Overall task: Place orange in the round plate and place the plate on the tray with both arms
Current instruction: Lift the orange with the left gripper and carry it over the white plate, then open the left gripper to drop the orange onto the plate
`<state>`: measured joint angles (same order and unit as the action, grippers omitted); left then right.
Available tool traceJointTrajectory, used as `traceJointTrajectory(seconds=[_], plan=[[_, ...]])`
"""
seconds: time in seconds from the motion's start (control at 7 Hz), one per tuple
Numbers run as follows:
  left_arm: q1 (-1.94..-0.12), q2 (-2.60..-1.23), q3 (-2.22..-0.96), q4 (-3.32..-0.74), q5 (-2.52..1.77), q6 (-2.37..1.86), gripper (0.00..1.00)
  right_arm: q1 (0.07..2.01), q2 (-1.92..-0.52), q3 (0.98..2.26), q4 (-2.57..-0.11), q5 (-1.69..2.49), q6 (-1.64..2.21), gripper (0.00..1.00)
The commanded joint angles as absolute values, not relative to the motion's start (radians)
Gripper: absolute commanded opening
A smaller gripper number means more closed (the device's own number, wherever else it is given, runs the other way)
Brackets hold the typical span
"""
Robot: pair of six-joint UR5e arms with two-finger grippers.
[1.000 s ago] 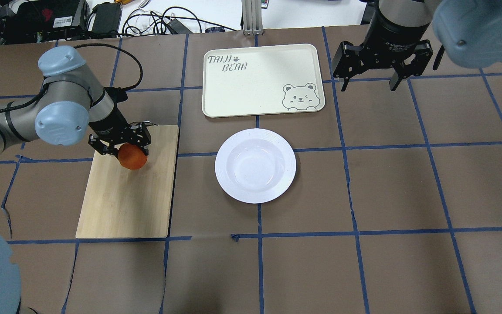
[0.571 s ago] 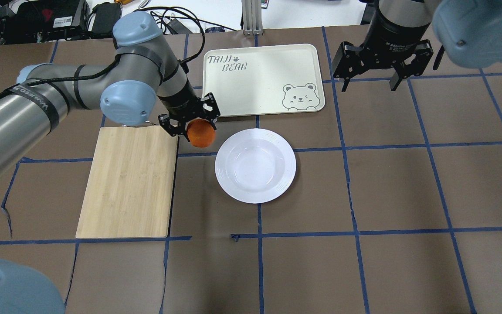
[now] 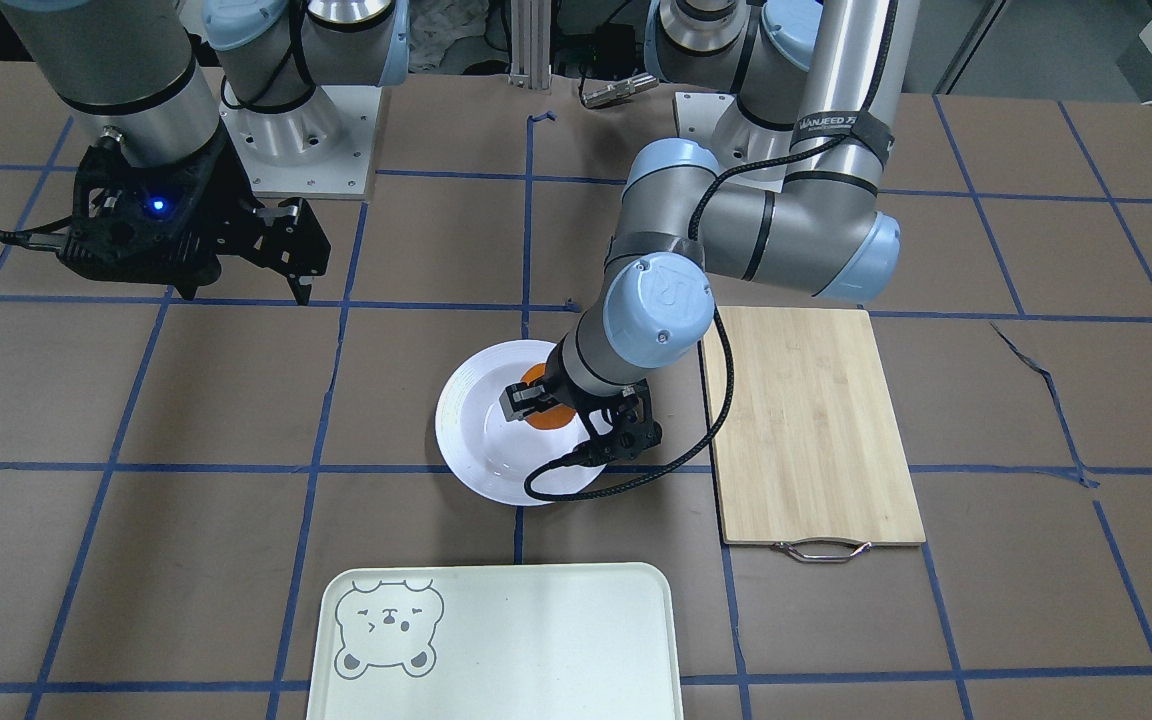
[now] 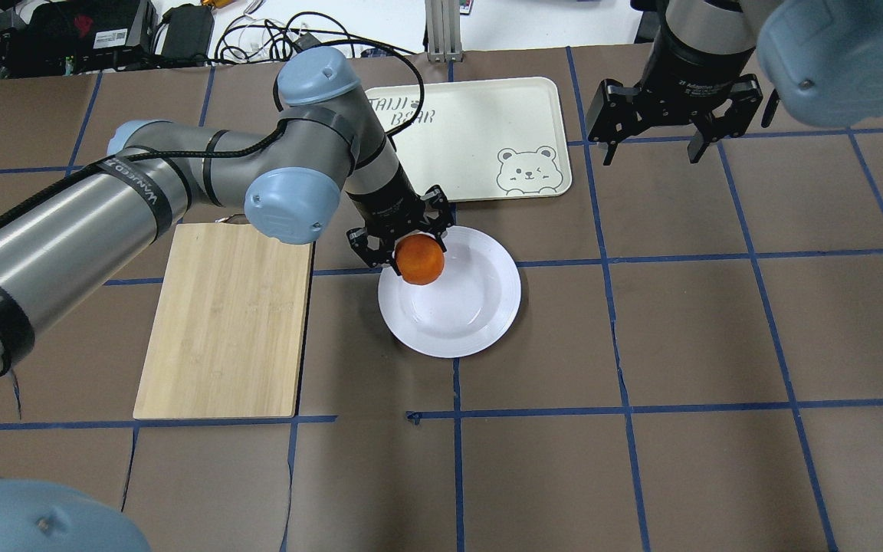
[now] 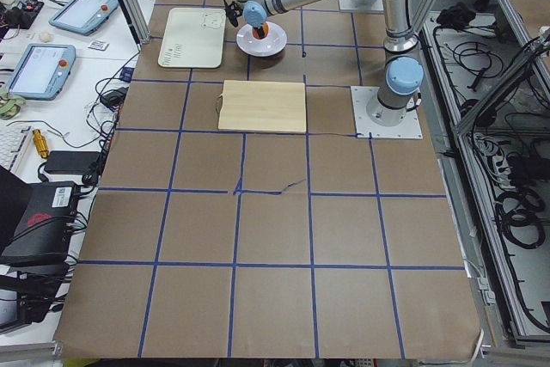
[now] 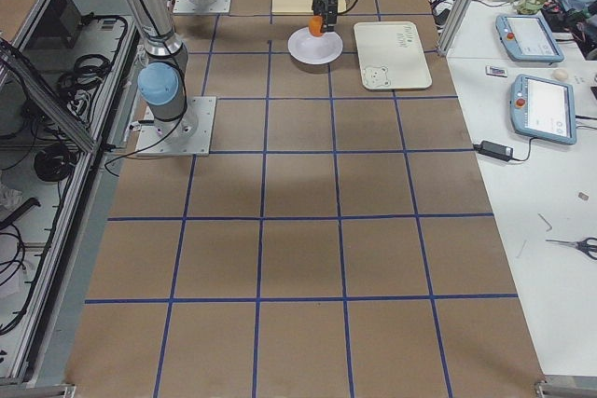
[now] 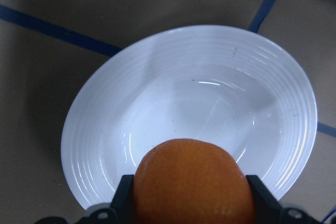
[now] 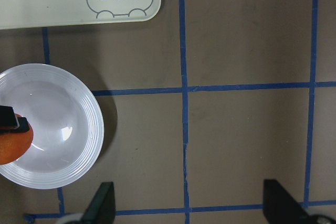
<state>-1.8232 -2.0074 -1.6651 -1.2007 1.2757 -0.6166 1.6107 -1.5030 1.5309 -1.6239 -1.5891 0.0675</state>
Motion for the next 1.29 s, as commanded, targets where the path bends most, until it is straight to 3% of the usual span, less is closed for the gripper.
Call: traceJointTrajectory(seconds=[0.0, 0.14, 0.29, 0.57, 1.14], plan=[[-1.836, -2.042, -1.666, -1.159, 1.275, -0.638, 0.46, 1.612, -1.508, 1.532, -1.624, -1.592, 0.078, 1.0], [-1.841, -2.049, -1.666, -1.125, 1.273, -0.737, 0.78, 1.609, -1.509, 1.534, -1.623, -1.592, 0.049, 1.0], [-1.847, -2.048, -1.66, -1.114, 1.281, -0.753, 0.99, 1.609, -1.509, 1.54, -1.626, -1.592, 0.055, 1.0], [-1.824, -2.002, -1.628, -1.117, 1.319, -0.622, 1.0, 1.612, -1.509, 1.546, -1.628, -1.578, 0.06, 1.0], [-1.619, -1.921, -1.476, -1.376, 1.525, -0.263, 1.0, 1.606, -1.459, 1.551, -1.782, -1.571, 0.083, 1.0]])
